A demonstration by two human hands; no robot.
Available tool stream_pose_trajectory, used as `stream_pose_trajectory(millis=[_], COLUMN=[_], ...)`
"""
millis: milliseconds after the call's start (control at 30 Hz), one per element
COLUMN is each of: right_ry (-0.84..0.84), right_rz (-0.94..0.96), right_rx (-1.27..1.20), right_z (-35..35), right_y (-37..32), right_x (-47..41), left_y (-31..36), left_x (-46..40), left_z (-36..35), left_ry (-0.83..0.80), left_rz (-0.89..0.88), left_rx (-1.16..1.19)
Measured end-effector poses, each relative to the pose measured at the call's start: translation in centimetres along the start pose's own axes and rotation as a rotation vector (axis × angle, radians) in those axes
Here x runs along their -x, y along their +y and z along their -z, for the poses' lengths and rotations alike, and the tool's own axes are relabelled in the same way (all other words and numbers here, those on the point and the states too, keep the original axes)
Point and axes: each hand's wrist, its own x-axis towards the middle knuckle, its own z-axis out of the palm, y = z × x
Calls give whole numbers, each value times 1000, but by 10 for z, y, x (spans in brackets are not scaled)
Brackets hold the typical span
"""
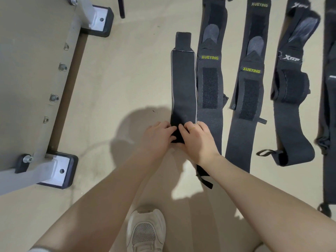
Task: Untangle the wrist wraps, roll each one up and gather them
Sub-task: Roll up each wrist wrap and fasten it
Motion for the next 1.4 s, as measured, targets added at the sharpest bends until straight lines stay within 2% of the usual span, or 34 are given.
stream_pose_trajectory(millis=[67,133,233,333,433,500,567,633,733,867,933,1000,1133,1233,1300,1400], right_ry=[-120,-142,-175,-218,-238,-184,-75,-48,-63,-80,-133,-148,-44,-4,-34,-92], right_rz=[2,-59,-193,-295,-292,-299,-311,-238,-103,-97,-133,-236,-383,-350,-291,-260], right_rx=[-19,-113,-302,-413,-319,-276,-300,-308,-167,-68,-170,-415,-879,-989,-1017,-1014], right_z=[7,11,14,11,14,14,12,10,6,9,11,15,18,23,28,33], right_y=[3,6,16,27,28,22,19,20,28,33,36,38,34,22,18,16], right_x=[-4,-11,-23,-32,-44,-45,-39,-31,-28,-43,-49,-51,-43,-40,-41,-40], left_y=[1,4,11,21,19,13,8,3,0,2,5,12,18,21,25,30], left_x=[-11,-23,-30,-19,-6,-9,-19,-31,-43,-51,-50,-46,-39,-26,-19,-16], left_z=[6,13,16,7,-5,-5,1,6,11,15,16,15,7,0,0,11], left_ry=[-66,-80,15,109,38,62,76,42,-23,-31,48,139,193,220,248,258], left_rz=[38,131,266,154,96,99,93,76,85,162,256,402,481,502,548,584], left_rx=[51,199,418,339,98,-10,-29,-6,138,376,488,666,901,1078,1170,1176])
